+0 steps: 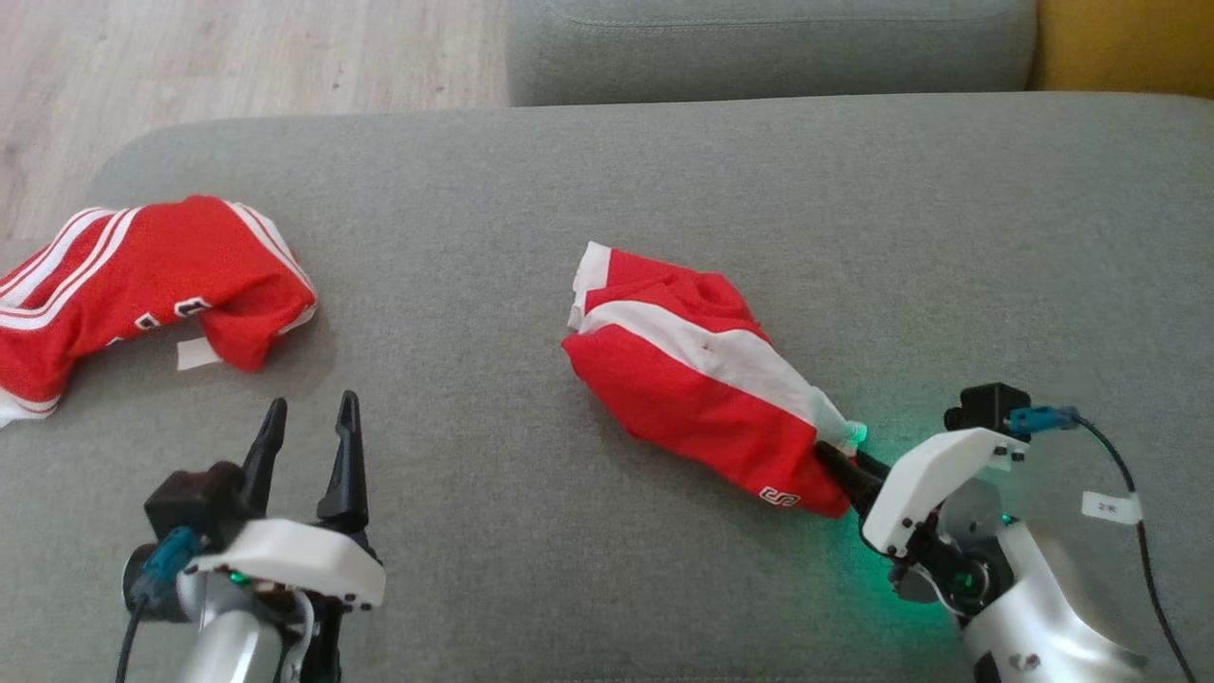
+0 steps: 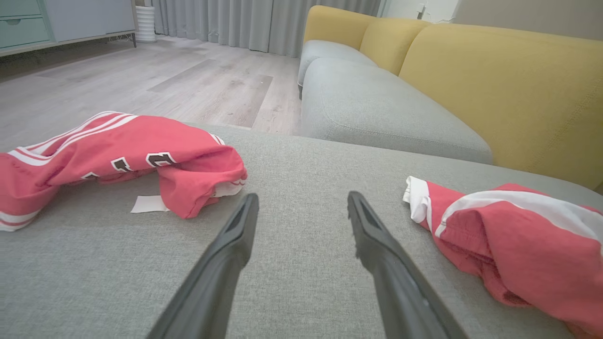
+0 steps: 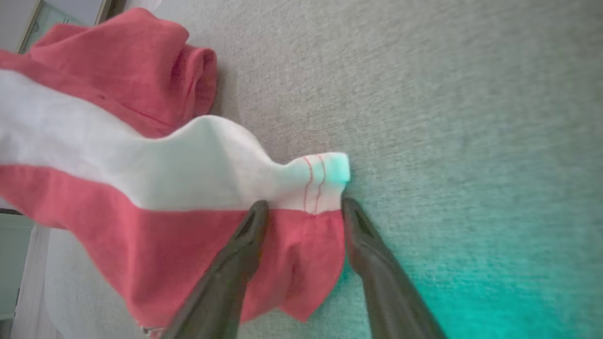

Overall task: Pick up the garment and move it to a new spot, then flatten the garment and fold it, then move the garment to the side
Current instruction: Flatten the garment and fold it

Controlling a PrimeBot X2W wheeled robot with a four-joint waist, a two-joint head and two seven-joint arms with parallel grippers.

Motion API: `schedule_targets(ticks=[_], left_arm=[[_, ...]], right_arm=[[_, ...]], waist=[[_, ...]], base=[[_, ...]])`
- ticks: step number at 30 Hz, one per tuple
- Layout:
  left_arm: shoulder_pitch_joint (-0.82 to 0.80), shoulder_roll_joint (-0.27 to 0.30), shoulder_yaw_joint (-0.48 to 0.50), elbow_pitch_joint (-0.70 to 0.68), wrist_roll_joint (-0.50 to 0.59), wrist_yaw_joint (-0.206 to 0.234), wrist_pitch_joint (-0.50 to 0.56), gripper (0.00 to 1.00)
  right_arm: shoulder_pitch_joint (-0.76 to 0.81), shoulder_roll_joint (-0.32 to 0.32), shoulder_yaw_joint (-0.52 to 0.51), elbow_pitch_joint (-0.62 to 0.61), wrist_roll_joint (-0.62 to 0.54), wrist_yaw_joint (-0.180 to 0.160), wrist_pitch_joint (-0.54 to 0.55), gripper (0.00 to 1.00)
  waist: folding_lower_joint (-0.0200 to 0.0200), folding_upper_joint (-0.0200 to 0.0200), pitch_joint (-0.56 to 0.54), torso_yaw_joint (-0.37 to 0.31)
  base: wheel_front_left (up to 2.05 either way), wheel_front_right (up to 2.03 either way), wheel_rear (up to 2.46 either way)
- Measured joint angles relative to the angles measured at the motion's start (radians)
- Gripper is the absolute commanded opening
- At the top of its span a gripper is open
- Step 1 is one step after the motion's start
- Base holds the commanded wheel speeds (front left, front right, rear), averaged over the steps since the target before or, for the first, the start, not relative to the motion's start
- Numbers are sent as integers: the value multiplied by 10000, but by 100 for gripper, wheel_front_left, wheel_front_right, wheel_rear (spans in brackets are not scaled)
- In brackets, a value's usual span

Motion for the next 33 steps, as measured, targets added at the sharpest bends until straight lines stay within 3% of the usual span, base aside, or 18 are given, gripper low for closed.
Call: schedule_targets(ticks=[1,12,21,26,27,28,33], left_arm=[[0,0,0,4,-10,0,0,100],[9,0,33,159,-140,12,-2,100],[-1,0,13,151,-140,4,-4,100],[-45,0,-6,219,-140,-4,-4,100],[-49,6,-2,240,-140,-4,-4,100],[-49,8,-4,268,-142,-4,-4,100],[-59,15,-21,351,-144,-4,0,100]], right_arm=[[-64,2,54,115,-2,0,-2,0],[-215,-144,82,360,-86,0,-1388,0],[-1169,-1979,-493,-144,-1639,0,-2038,0],[-1111,-2082,-938,619,-2330,0,-2255,0],[-1111,-1994,-997,734,-2351,0,-2353,43],[-1111,-1887,-1011,819,-2428,0,-2422,100],[-1110,-1323,-941,947,-2477,0,-2757,100]], waist=[[0,0,10,32],[0,0,-65,-35],[0,0,135,-326],[1,0,240,-349],[0,0,236,-353],[0,0,227,-362],[0,0,91,-481]], base=[[0,0,0],[0,0,0],[0,0,0],[0,0,0],[0,0,0],[0,0,0],[0,0,0]])
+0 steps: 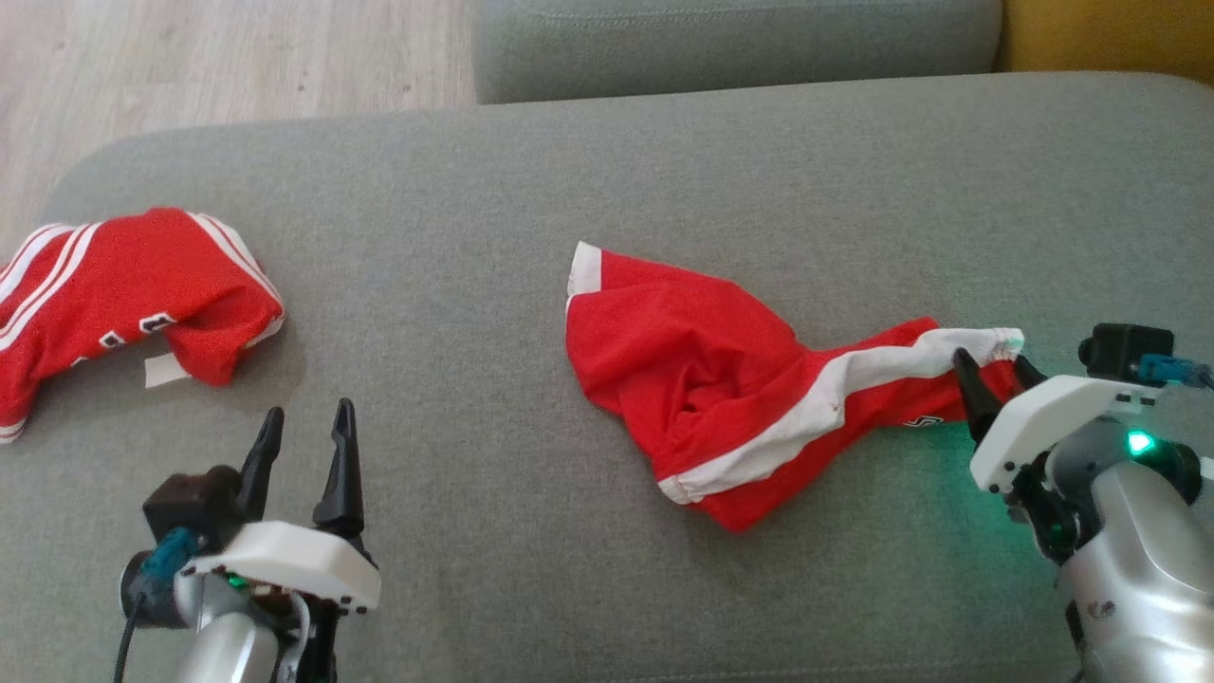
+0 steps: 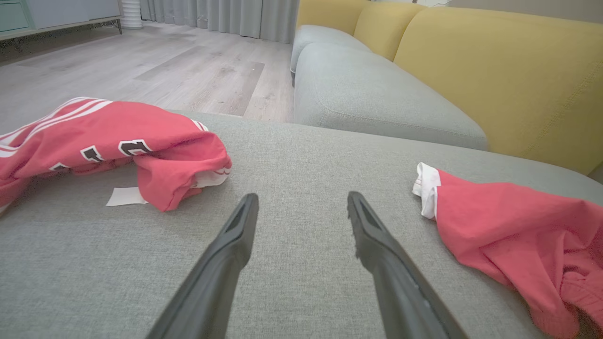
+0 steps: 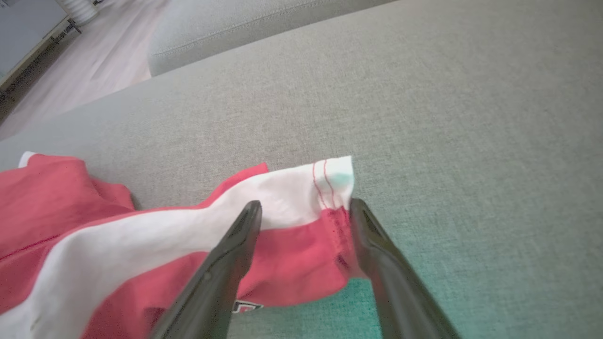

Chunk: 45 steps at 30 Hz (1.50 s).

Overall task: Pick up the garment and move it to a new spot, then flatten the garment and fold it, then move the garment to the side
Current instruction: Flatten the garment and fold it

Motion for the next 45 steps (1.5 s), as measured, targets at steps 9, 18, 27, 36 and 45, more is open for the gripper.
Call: schedule_targets(ticks=[9,18,27,36,45], left_arm=[[23,113,52,-21,-184,4,0,100],[160,73,61,-382,-190,27,-4,100],[679,-297,522,-1103,65,-176,-17,100],[774,-734,832,-1164,497,-525,-17,100],[787,-917,1101,-828,792,-834,-17,100]], right_arm=[[383,-36,316,-1839,12,0,-1360,100],[2518,646,73,-4033,-228,0,-3371,100],[3763,913,-48,-5154,-1041,0,-3960,100],[3765,915,-182,-5340,-1078,0,-3962,100],[3764,922,-184,-5333,-1078,0,-3942,100]], waist=[[0,0,-428,-327],[0,0,-709,-566],[0,0,-790,-659],[0,0,-784,-636],[0,0,-796,-602]], base=[[0,0,0],[0,0,0],[0,0,0],[0,0,0],[0,0,0]])
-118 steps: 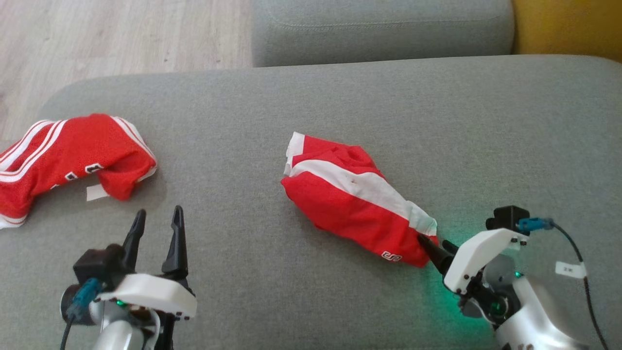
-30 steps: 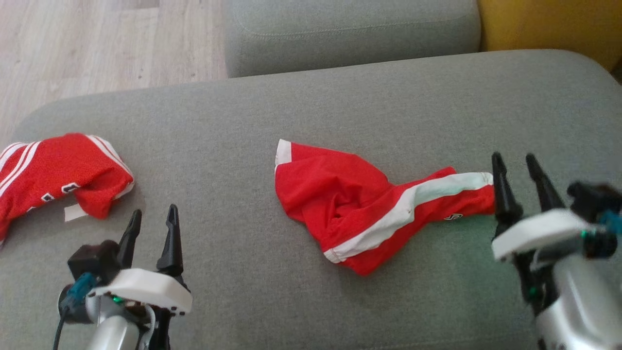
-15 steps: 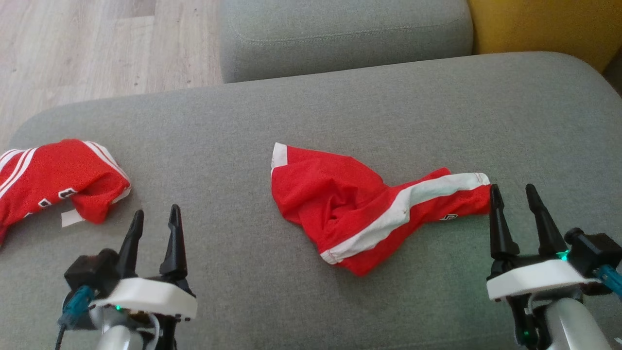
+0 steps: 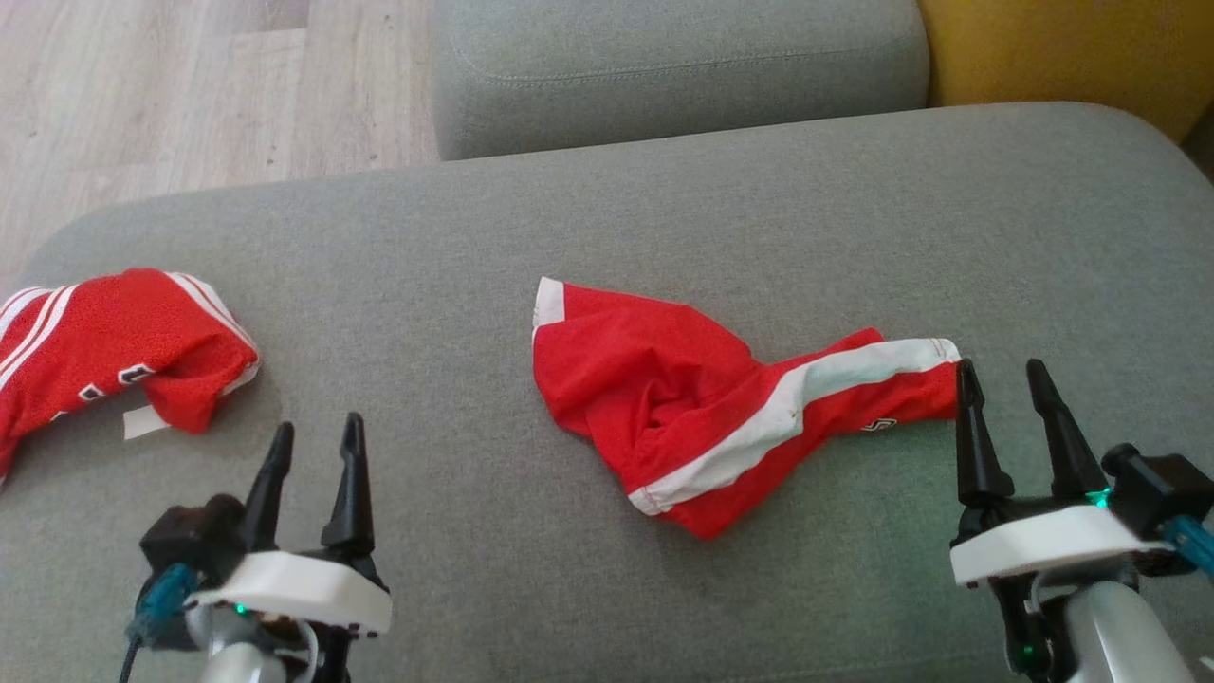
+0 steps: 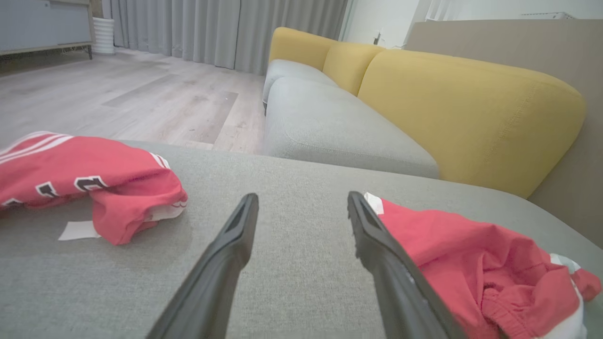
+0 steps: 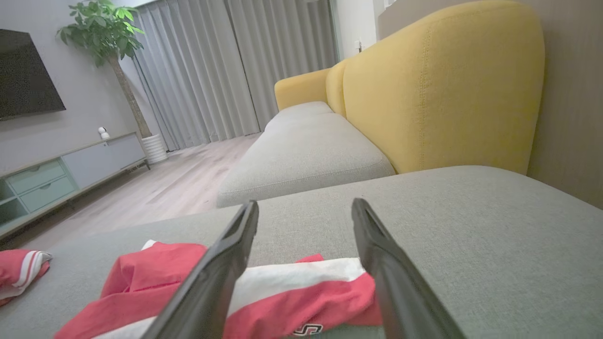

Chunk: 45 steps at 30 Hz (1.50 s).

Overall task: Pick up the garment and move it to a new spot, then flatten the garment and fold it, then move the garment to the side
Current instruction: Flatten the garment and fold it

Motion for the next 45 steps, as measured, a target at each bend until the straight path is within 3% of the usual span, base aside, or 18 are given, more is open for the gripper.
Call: schedule_targets(ticks=[3,5,8,14,19,29,34,38,45], left_arm=[[-15,-19,-52,205,-351,-435,407,100],[-143,-21,-132,305,-1162,-909,1555,100],[-554,274,-447,268,-2059,-1285,3662,100],[-1801,884,-826,-602,-5338,-1522,8147,100],[-2113,1304,-1160,-823,-6982,-1532,10207,100],[-3586,1181,-2023,27,-8485,-1515,12692,100],[-4091,853,-2117,796,-8987,-1114,13488,100],[-4414,497,-2065,1476,-9570,-658,13885,100],[-4465,-4,-2142,2290,-9699,-652,13950,100]], right_arm=[[-91,-35,-35,150,29,0,522,100],[-248,-245,6,372,98,0,1198,100],[-920,-698,-8,809,481,0,2625,100],[-2705,-1475,274,1845,1559,0,5281,100],[-3531,-1816,487,2817,2635,0,6748,100],[-5453,-2171,780,4707,3411,0,8128,100],[-5888,-2163,1064,5586,3693,0,8878,100],[-6169,-2123,1358,6002,3925,0,9145,100],[-6428,-2067,1845,6389,4261,0,9139,100]], waist=[[0,0,37,-33],[0,0,78,-40],[0,0,189,-30],[0,0,631,35],[0,0,1114,144],[1,-1,1898,395],[2,0,2015,438],[1,0,1984,380],[0,0,1906,266]], base=[[0,0,0],[0,0,0],[0,0,0],[0,0,0],[0,0,0],[0,0,0],[0,0,0],[0,0,0],[0,0,0]])
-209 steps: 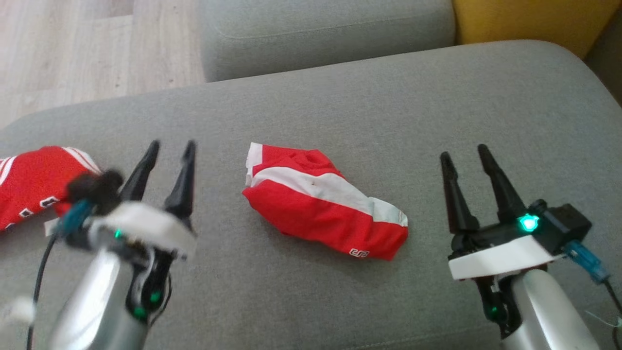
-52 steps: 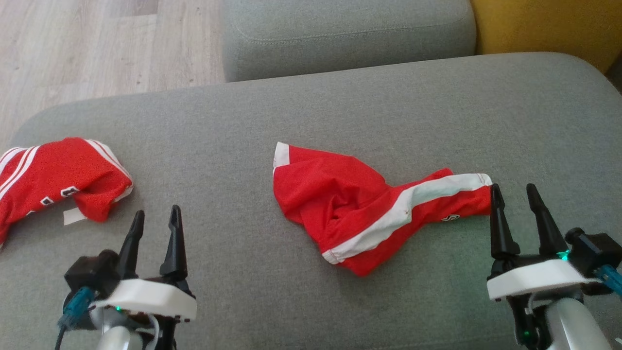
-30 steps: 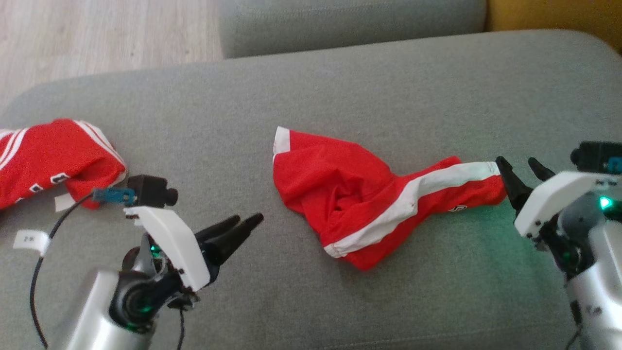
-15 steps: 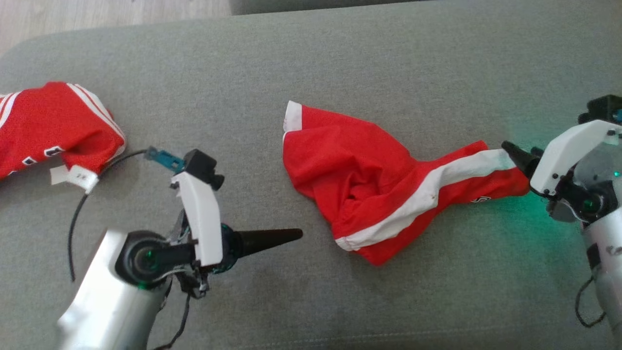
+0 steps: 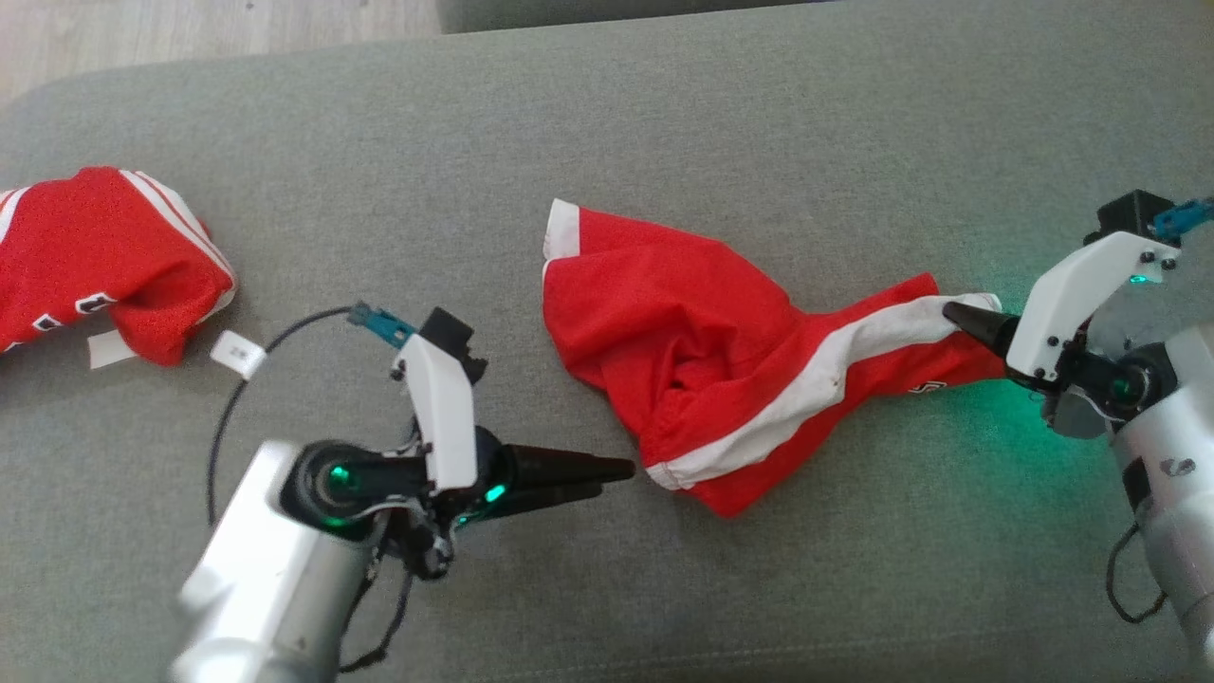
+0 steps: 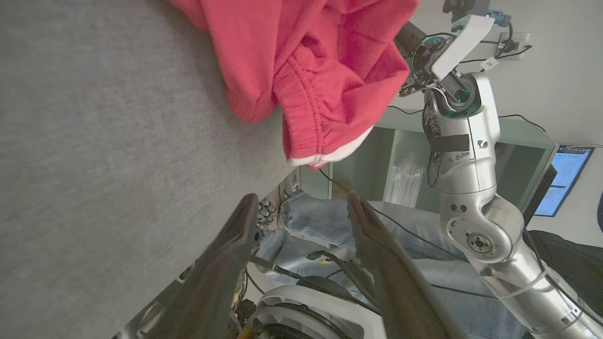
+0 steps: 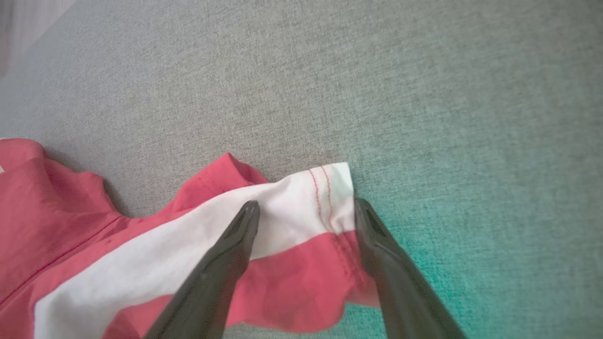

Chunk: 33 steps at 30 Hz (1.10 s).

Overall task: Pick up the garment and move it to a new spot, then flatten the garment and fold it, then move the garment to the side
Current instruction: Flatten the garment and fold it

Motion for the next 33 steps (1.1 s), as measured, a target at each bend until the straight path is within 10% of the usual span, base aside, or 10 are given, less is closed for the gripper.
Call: schedule_targets(ticks=[21,22,25,27,28,29,33], left_arm=[[-569,-763,-217,1707,-598,-711,-1104,100],[-577,-763,-245,1724,-679,-713,-1104,100],[-626,-775,-431,1772,-803,-750,-1187,100],[-656,-802,-533,1774,-809,-794,-1231,63],[-663,-819,-541,1778,-878,-803,-1300,16],[-675,-825,-546,1781,-951,-807,-1375,0],[-754,-828,-560,1772,-1227,-848,-1440,0]], right_arm=[[-481,-35,1319,196,1007,0,-359,100],[-487,-35,1375,205,1064,0,-359,96],[-509,-36,1599,213,1239,0,-439,44],[-517,-40,1749,194,1352,0,-464,0],[-517,-63,1845,169,1417,0,-545,0],[-517,-75,1912,153,1488,0,-593,0],[-516,-121,2196,73,1778,0,-763,0]], waist=[[0,0,324,-270],[0,0,315,-274],[0,0,289,-277],[0,0,281,-280],[0,0,281,-280],[0,0,275,-280],[0,0,194,-288]], base=[[0,0,0],[0,0,0],[0,0,0],[0,0,0],[0,0,0],[0,0,0],[0,0,0]])
